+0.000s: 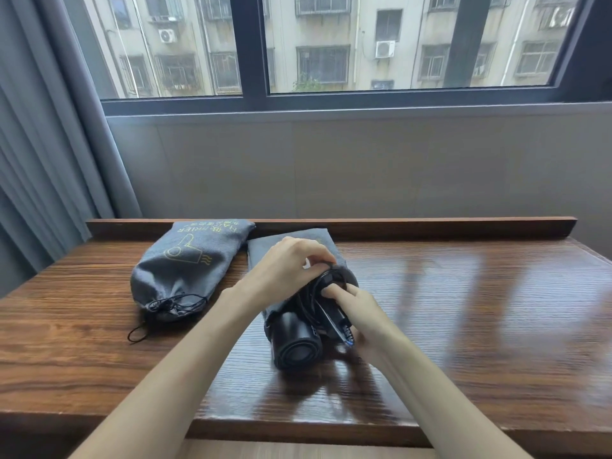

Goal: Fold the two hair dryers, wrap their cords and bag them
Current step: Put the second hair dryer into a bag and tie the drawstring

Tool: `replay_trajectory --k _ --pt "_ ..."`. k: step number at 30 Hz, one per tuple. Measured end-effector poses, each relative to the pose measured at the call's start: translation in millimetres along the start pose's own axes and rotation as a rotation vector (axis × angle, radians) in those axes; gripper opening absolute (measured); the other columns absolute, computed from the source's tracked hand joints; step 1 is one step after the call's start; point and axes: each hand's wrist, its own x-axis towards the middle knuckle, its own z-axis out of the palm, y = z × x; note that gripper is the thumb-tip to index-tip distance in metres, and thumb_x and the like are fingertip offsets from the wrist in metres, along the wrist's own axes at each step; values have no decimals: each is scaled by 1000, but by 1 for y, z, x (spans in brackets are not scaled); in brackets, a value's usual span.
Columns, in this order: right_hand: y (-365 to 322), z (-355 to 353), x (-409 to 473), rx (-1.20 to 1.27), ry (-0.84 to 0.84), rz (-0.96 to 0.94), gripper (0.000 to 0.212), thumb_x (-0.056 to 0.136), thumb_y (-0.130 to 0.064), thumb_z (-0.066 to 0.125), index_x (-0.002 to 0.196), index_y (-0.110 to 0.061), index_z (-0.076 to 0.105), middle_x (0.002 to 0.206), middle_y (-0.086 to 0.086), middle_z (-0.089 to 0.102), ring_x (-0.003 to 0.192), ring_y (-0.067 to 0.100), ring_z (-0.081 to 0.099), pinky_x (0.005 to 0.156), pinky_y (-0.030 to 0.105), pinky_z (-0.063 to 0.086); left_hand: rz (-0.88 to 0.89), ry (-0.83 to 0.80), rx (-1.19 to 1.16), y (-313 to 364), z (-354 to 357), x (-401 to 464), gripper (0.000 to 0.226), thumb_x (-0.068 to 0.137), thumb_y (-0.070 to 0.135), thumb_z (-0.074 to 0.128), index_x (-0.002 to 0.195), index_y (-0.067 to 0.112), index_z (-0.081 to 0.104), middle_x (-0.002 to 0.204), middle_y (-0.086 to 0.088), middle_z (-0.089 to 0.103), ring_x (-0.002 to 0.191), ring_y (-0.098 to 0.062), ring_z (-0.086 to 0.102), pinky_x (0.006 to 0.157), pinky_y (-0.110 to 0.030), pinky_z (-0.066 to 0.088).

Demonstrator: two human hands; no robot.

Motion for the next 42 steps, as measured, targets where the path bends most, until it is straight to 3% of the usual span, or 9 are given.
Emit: replay_trajectory --k 3,7,9,15,20,23,34,39,42 --pt "-4 5 0 1 10 -17 14 87 -11 63 98 -4 66 81 11 71 67 20 67 62 34 56 -38 86 -135 1 1 -10 15 86 4 67 93 11 77 81 12 69 70 8 58 64 -8 40" --pt "-4 8 6 -138 83 -68 10 83 -22 68 89 -13 70 93 14 73 85 31 70 61 53 59 -96 125 -242 2 2 -17 18 86 3 65 95 13 77 91 2 76 74 -19 67 66 -19 50" --pt "-5 8 7 -227 77 -62 13 84 -27 64 90 -17 69 97 13 70 86 35 69 52 47 58 -68 91 -237 7 1 -15 19 87 2 63 96 11 77 92 1 75 76 -10 65 67 -16 47" --pt "-8 6 9 -319 76 -7 23 92 -21 49 97 -3 63 74 19 66 43 27 60 39 26 44 -22 -16 -97 15 7 -19 22 92 5 60 106 14 74 87 14 62 70 18 52 65 -2 34" --pt "-11 -12 -10 136 -103 114 21 87 0 62 106 10 63 93 25 69 79 37 68 67 43 61 -24 41 13 -1 6 -27 21 88 8 64 103 16 74 90 12 64 75 1 54 73 -17 45" --pt "-4 -15 -25 245 -44 53 20 82 10 65 101 10 64 107 28 68 102 39 66 80 41 60 0 124 35 -3 6 -30 11 87 12 67 94 16 75 87 7 64 77 -6 55 74 -23 47" --pt "10 13 -11 289 271 -123 7 80 10 67 83 3 69 86 20 70 78 22 71 72 35 61 102 252 -20 17 23 -49 16 91 14 62 104 12 71 101 4 65 96 -6 58 87 -10 42" --pt "12 -8 -13 -98 140 -121 9 88 -11 65 93 -7 70 89 10 72 77 15 67 80 32 57 -66 179 151 -8 18 -84 68 77 53 66 135 21 52 129 10 52 122 -8 44 104 -23 36" --pt "10 -33 -7 -476 152 -161 15 83 -27 67 86 -14 71 81 -4 69 76 13 64 80 39 54 -188 152 144 -24 20 -99 77 72 52 75 138 19 50 136 7 46 128 -8 41 109 -22 32"
